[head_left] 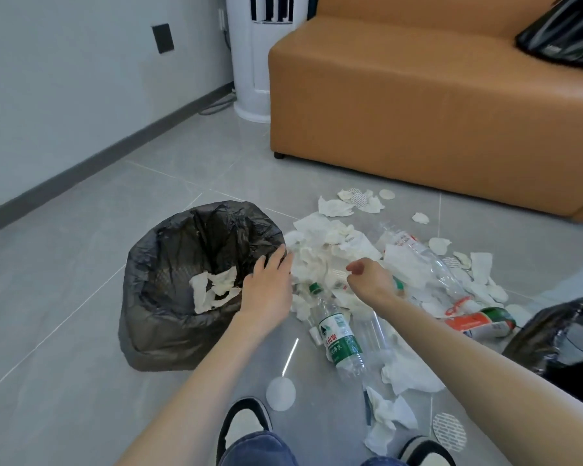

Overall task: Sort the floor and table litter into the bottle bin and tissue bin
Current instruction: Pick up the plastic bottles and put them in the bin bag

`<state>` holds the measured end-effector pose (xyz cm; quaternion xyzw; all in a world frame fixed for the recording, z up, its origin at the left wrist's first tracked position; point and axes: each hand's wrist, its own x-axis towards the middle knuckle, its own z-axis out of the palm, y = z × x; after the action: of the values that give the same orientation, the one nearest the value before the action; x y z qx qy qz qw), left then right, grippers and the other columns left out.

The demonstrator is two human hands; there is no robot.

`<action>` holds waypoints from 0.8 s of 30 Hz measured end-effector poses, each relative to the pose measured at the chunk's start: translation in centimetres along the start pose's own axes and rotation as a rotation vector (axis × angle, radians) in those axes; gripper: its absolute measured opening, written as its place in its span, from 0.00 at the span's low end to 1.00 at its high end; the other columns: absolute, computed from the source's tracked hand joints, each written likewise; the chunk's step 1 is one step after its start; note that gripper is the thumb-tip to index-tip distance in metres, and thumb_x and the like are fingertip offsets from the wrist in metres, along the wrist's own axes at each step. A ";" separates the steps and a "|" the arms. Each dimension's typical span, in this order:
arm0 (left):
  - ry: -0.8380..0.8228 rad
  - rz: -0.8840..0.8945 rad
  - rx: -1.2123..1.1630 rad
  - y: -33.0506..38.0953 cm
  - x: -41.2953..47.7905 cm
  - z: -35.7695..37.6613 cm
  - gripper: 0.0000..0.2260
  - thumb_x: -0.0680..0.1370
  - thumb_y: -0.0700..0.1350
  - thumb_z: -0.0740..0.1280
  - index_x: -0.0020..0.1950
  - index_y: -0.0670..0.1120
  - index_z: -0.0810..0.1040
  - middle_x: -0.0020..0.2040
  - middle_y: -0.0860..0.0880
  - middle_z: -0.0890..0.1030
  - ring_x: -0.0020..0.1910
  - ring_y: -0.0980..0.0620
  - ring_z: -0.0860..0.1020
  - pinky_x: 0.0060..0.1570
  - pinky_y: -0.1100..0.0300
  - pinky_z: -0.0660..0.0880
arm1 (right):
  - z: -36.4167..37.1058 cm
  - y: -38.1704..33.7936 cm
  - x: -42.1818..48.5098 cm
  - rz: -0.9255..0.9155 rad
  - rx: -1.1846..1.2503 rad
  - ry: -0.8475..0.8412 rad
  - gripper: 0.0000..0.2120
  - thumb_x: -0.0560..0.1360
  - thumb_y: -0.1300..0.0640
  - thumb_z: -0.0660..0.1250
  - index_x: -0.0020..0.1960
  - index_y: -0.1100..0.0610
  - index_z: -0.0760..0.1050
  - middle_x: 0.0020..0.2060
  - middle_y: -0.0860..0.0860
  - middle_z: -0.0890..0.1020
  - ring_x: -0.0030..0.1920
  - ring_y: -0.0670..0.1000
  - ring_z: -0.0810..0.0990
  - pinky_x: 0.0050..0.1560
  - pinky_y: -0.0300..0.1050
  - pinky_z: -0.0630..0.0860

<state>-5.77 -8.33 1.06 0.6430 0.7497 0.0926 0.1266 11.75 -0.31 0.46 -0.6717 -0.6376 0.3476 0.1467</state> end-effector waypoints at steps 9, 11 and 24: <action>0.112 -0.083 0.500 -2.8 2.1 1.7 0.34 0.78 0.43 0.61 0.78 0.43 0.45 0.78 0.48 0.42 0.77 0.45 0.38 0.74 0.44 0.42 | -0.5 7.8 1.3 0.073 -0.171 -0.048 0.18 0.74 0.63 0.61 0.64 0.57 0.73 0.61 0.54 0.77 0.60 0.54 0.76 0.58 0.48 0.74; 0.118 -0.094 0.621 -2.7 2.9 1.8 0.32 0.79 0.44 0.58 0.77 0.42 0.45 0.78 0.46 0.43 0.77 0.44 0.38 0.72 0.40 0.38 | -0.2 9.3 1.7 0.095 -0.229 -0.084 0.19 0.74 0.61 0.62 0.65 0.56 0.72 0.62 0.54 0.76 0.61 0.55 0.75 0.58 0.49 0.74; -0.193 0.005 -0.268 5.6 5.3 12.0 0.24 0.81 0.46 0.55 0.76 0.46 0.56 0.75 0.45 0.59 0.72 0.44 0.60 0.68 0.48 0.65 | 4.0 14.1 0.8 0.135 -0.218 -0.177 0.38 0.70 0.38 0.68 0.72 0.56 0.60 0.65 0.54 0.74 0.63 0.56 0.74 0.57 0.50 0.73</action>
<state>2.48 -2.54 -8.97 0.6280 0.7134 0.1296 0.2825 19.75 -2.52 -11.69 -0.6919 -0.6353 0.3430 -0.0076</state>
